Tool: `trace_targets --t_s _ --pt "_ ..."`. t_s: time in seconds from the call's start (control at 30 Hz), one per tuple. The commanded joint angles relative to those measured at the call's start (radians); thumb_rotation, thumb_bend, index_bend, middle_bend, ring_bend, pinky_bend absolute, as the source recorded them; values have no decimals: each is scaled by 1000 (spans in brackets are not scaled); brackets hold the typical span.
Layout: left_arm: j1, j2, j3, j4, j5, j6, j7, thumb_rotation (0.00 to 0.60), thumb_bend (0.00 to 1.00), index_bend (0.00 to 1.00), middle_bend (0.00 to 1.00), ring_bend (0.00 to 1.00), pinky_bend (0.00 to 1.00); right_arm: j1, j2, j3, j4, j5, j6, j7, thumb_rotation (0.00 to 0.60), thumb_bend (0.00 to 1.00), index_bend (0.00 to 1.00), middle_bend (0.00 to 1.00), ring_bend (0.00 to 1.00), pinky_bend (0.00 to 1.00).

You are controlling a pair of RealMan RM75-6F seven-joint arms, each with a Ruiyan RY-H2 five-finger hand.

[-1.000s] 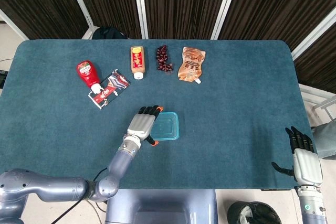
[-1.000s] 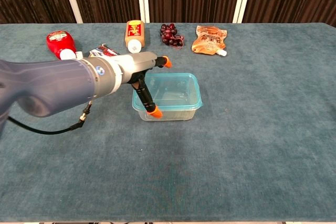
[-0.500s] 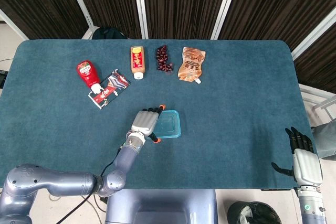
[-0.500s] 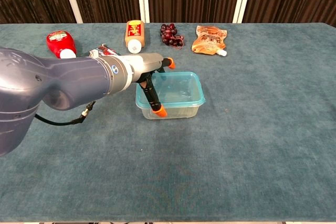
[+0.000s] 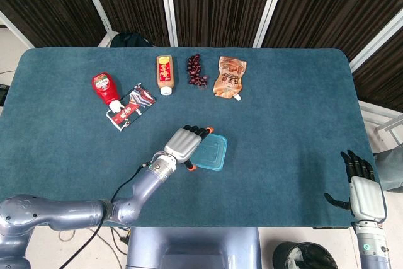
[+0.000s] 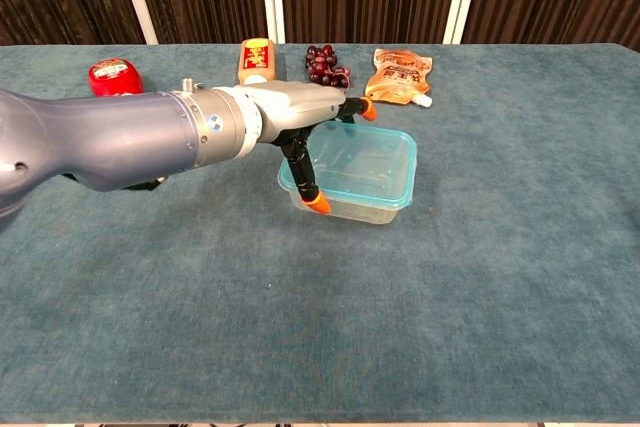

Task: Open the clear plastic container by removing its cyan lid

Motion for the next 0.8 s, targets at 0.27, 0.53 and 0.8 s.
trace_targets --t_s 0.27,0.53,0.8 --pt "23 -9 34 118 328 -117 -313 600 43 104 230 194 387 68 -105 -18 -9 -65 -47 -118 600 215 0 0 0 0" --pt "17 -28 49 153 456 -103 -458 600 43 106 230 194 387 122 -236 -9 -20 -47 -94 -226 600 215 0 0 0 0" --pt "6 -41 59 176 488 -115 -542 600 43 110 228 194 387 150 -330 2 -13 -1 -117 -292 600 215 0 0 0 0"
